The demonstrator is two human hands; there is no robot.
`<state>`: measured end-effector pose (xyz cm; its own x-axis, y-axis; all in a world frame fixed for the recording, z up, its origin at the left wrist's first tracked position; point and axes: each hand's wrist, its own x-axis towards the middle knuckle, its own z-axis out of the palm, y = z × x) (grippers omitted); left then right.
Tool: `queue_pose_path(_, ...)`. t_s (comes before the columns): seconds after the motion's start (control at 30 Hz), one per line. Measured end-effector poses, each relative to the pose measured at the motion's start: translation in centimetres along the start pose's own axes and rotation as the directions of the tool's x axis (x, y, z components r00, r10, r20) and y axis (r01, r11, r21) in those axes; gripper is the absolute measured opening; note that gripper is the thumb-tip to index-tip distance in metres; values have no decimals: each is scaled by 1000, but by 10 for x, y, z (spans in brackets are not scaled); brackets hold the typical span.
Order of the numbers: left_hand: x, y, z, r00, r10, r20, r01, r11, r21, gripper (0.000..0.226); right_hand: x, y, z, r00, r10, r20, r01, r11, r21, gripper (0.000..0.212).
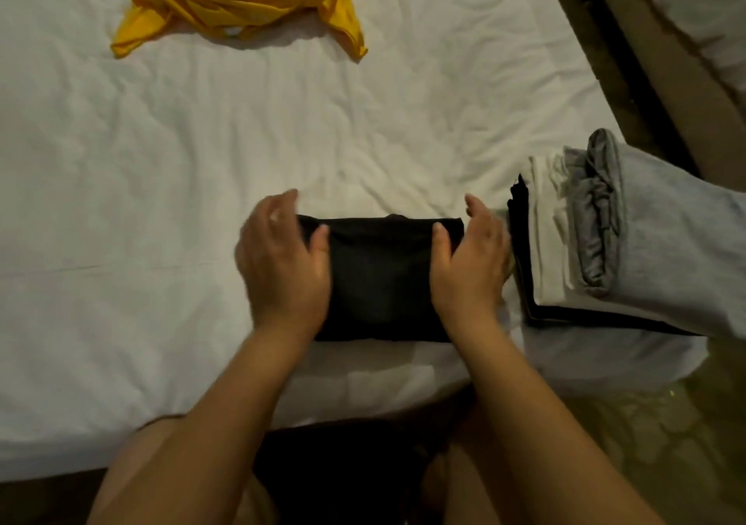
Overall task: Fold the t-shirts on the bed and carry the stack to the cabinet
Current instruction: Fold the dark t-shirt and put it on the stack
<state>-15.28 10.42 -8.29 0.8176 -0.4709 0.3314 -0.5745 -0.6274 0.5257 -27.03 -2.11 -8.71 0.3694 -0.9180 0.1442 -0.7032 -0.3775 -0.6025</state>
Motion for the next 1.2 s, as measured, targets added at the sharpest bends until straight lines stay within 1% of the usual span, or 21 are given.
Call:
queue_pose_path(0.03, -12, 7, 4, 992, 123, 13, -123, 991, 47, 44, -11, -8, 3, 991, -129, -31, 128, 991, -37, 46)
queue_pose_path(0.07, -24, 11, 11, 977, 202, 70, -208, 974, 93, 46, -23, -14, 11, 968, -252, -13, 251, 965, -80, 47)
queue_pose_path(0.1, -35, 11, 20, 965, 220, 144, -239, 962, 130, 47, -34, -16, 20, 940, -336, 54, 340, 931, -133, 48)
queue_pose_path(0.13, -43, 7, 27, 959, 188, 213, -225, 960, 164, 48, -42, -16, 29, 923, -357, 143, 380, 905, -190, 48)
queue_pose_path(0.23, -45, -11, 44, 933, 64, 355, -165, 951, 263, 47, -41, -3, 46, 895, -237, 378, 365, 875, -318, 54)
queue_pose_path(0.3, -37, -12, 48, 905, 1, 425, -135, 949, 286, 48, -33, 5, 51, 872, -184, 454, 370, 855, -364, 61)
queue_pose_path(0.37, -33, -9, 51, 877, -50, 478, -104, 951, 292, 49, -27, 5, 51, 865, -171, 472, 370, 853, -368, 58)
queue_pose_path(0.47, -33, -6, 43, 891, -40, 452, -90, 961, 263, 54, -25, 1, 43, 858, -148, 491, 353, 865, -356, 59)
queue_pose_path(0.5, -35, -10, 37, 905, -56, 422, -57, 967, 249, 54, -25, 4, 38, 871, -131, 473, 326, 874, -359, 61)
queue_pose_path(0.53, -36, -15, 29, 912, -103, 397, 14, 975, 220, 54, -25, 7, 31, 895, -95, 437, 273, 890, -366, 63)
queue_pose_path(0.6, -40, -27, 11, 899, -220, 378, 189, 975, 118, 51, -26, 17, 16, 926, 41, 376, 108, 924, -367, 68)
queue_pose_path(0.63, -44, -32, 2, 898, -238, 369, 235, 970, 54, 51, -28, 22, 8, 922, 103, 374, 37, 936, -349, 71)
queue_pose_path(0.67, -46, -34, -6, 904, -228, 361, 249, 968, -12, 49, -29, 25, 1, 911, 133, 390, -4, 949, -316, 73)
queue_pose_path(0.7, -47, -34, -11, 904, -214, 370, 260, 962, -80, 48, -30, 26, -4, 899, 136, 416, -32, 968, -248, 74)
queue_pose_path(0.73, -45, -32, -14, 891, -208, 405, 284, 949, -138, 49, -30, 25, -7, 888, 122, 444, -68, 988, -137, 74)
queue_pose_path(0.8, -37, -27, -16, 822, -209, 530, 356, 914, -193, 54, -24, 23, -12, 861, 104, 497, -175, 979, 99, 71)
queue_pose_path(0.9, -20, -22, -24, 718, -204, 666, 469, 848, -246, 65, -13, 18, -24, 800, 112, 589, -342, 892, 295, 65)
queue_pose_path(0.93, -16, -22, -30, 693, -200, 693, 500, 826, -261, 67, -11, 17, -30, 790, 98, 605, -354, 879, 320, 65)
queue_pose_path(1.0, -15, -20, -43, 671, -191, 717, 530, 800, -282, 69, -9, 12, -44, 796, 52, 604, -299, 901, 316, 69)
queue_pose_path(1.1, -14, -2, -70, 711, -152, 687, 523, 767, -371, 70, -6, 1, -79, 815, -25, 580, -224, 908, 355, 75)
queue_pose_path(1.2, -8, 32, -95, 768, -74, 637, 452, 766, -456, 71, 0, -4, -127, 835, -72, 545, -187, 895, 404, 82)
